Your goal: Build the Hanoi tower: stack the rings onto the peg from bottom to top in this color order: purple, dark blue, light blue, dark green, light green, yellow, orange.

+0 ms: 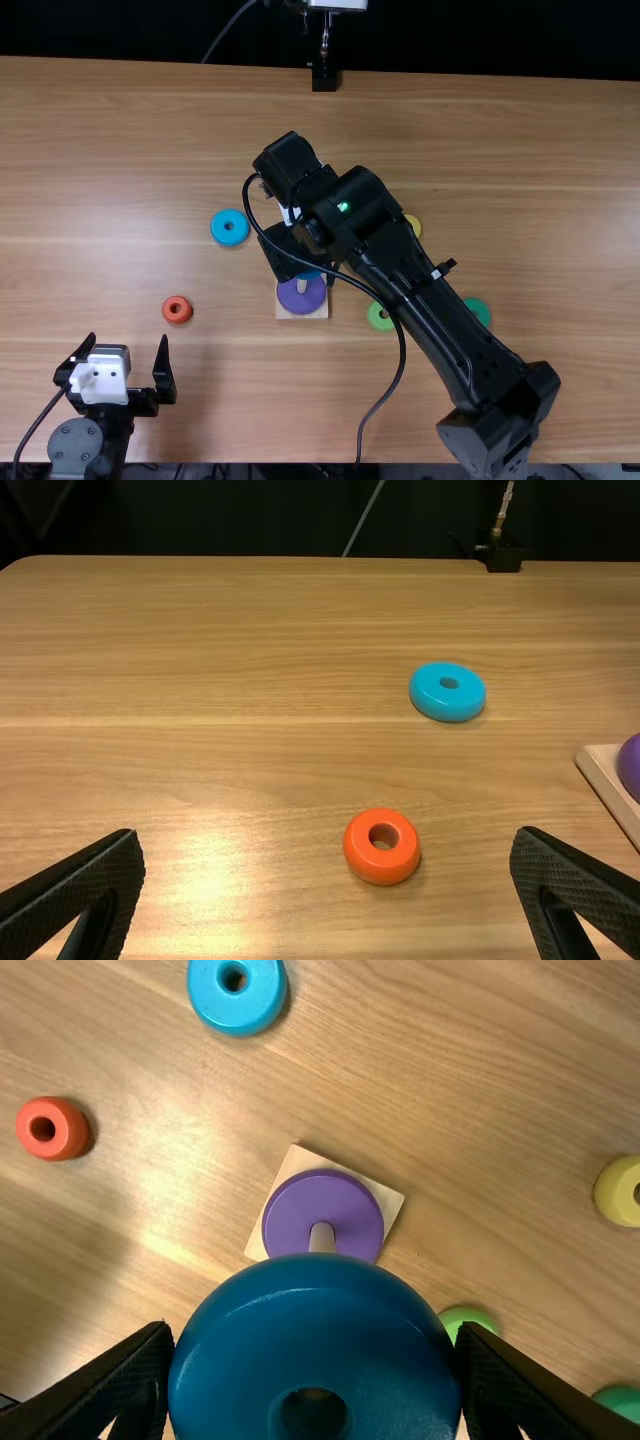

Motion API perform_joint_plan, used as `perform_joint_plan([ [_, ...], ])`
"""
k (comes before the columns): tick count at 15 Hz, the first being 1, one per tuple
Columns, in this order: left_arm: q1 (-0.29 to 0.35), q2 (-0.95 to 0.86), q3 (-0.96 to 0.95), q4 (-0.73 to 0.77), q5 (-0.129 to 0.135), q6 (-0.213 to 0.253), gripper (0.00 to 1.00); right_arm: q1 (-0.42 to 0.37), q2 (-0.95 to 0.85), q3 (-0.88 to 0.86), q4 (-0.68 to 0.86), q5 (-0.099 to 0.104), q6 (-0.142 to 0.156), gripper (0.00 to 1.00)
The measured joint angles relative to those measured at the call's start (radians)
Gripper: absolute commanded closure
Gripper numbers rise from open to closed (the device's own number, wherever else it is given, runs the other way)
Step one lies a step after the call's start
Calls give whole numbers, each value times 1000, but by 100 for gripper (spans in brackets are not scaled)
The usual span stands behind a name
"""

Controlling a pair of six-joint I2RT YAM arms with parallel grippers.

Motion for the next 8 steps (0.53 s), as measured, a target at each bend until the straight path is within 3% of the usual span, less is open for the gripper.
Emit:
perform_joint_plan([
  [1,0,0,0,0,-1,0,0,0,0,0,-1,0,1,0],
  [8,0,0,0,0,-1,0,0,0,0,-1,5,0,0,0],
])
